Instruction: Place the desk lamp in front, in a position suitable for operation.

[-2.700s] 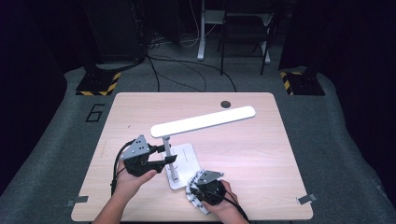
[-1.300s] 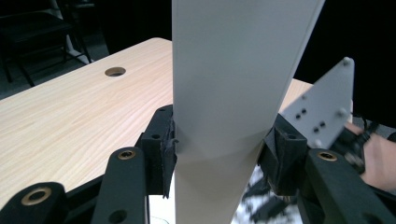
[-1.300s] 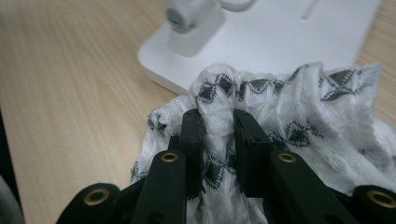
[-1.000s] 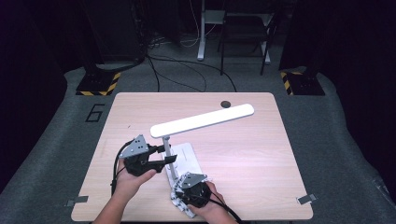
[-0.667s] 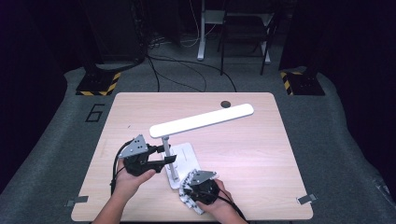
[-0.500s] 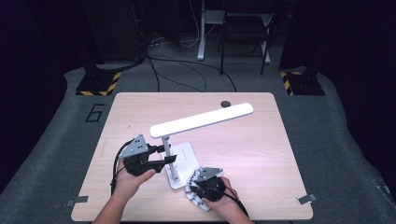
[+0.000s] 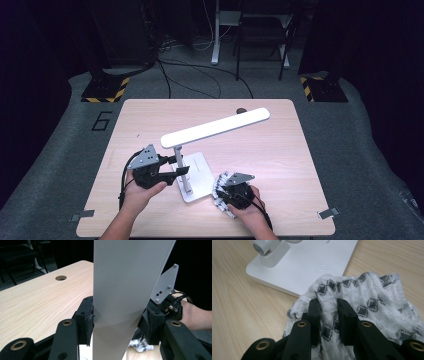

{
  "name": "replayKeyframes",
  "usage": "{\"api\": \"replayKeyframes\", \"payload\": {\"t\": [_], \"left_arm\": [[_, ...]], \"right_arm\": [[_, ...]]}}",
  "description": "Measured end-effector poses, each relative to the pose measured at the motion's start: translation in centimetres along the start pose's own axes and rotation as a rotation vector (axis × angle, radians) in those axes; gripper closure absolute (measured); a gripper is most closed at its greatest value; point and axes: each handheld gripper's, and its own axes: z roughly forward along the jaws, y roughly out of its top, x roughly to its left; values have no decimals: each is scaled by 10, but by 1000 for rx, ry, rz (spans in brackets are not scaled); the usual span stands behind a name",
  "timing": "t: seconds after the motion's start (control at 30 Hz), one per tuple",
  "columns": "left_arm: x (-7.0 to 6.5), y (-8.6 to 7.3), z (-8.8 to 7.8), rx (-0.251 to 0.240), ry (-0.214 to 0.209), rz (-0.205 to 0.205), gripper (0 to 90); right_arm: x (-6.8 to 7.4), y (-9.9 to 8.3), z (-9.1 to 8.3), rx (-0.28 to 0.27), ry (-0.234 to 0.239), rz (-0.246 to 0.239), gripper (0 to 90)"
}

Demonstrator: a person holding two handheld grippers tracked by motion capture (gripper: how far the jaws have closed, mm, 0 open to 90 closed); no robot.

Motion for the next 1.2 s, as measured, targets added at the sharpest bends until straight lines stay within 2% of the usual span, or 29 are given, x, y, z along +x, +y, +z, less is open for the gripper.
{"api": "replayKeyframes", "payload": {"t": [0.07, 0.13, 0.17, 0.27, 0.37, 0.4, 0.5, 0.57, 0.6, 0.67, 0.7, 0.8, 0.87, 0.9, 0.93, 1.03, 1.2], "left_arm": [[0, 0, 0, 0, -3, 2, 514], [0, -1, 0, -4, -2, -1, 513], [0, -1, 0, -4, -1, -3, 513], [-2, 0, 1, -2, 1, -6, 512], [-3, 1, 1, 8, -3, -5, 510], [-6, 1, 2, 4, -8, -23, 510], [-7, 2, 4, 9, -18, -11, 508], [-9, 2, 5, 9, -23, -16, 507], [-10, 3, 5, 11, -27, -19, 507], [-10, 3, 5, 16, -30, -13, 506], [-12, 3, 5, 16, -32, -9, 505], [-14, 3, 5, 21, -40, -18, 503], [-15, 3, 5, 20, -42, -18, 500], [-15, 3, 5, 20, -42, -18, 499], [-15, 4, 5, 20, -44, -14, 499], [-14, 4, 3, 29, -63, -24, 494], [-14, 6, 3, 33, -63, -11, 474]], "right_arm": [[0, 0, 0, 0, 3, 6, 741], [-2, 0, -1, -1, -12, 13, 739], [-4, 0, -1, -7, -19, 2, 738], [-6, -1, -2, -17, -36, 19, 737], [-6, 0, -4, -20, -34, 22, 737], [-6, 0, -5, -34, -34, 15, 737], [-4, 4, -12, -97, -26, 15, 736], [-1, 7, -15, -146, -5, 33, 736], [-1, 8, -15, -158, 7, 21, 736], [3, 9, -16, -160, 17, 30, 736], [8, 10, -12, -150, 36, -6, 734], [15, 10, -7, -127, 48, -16, 732], [25, 11, 2, -97, 60, -72, 726], [25, 11, 2, -97, 60, -72, 726], [27, 11, 4, -93, 66, -93, 724], [32, 12, 8, -97, 72, -86, 716], [29, 11, 9, -90, 90, -75, 723]]}}
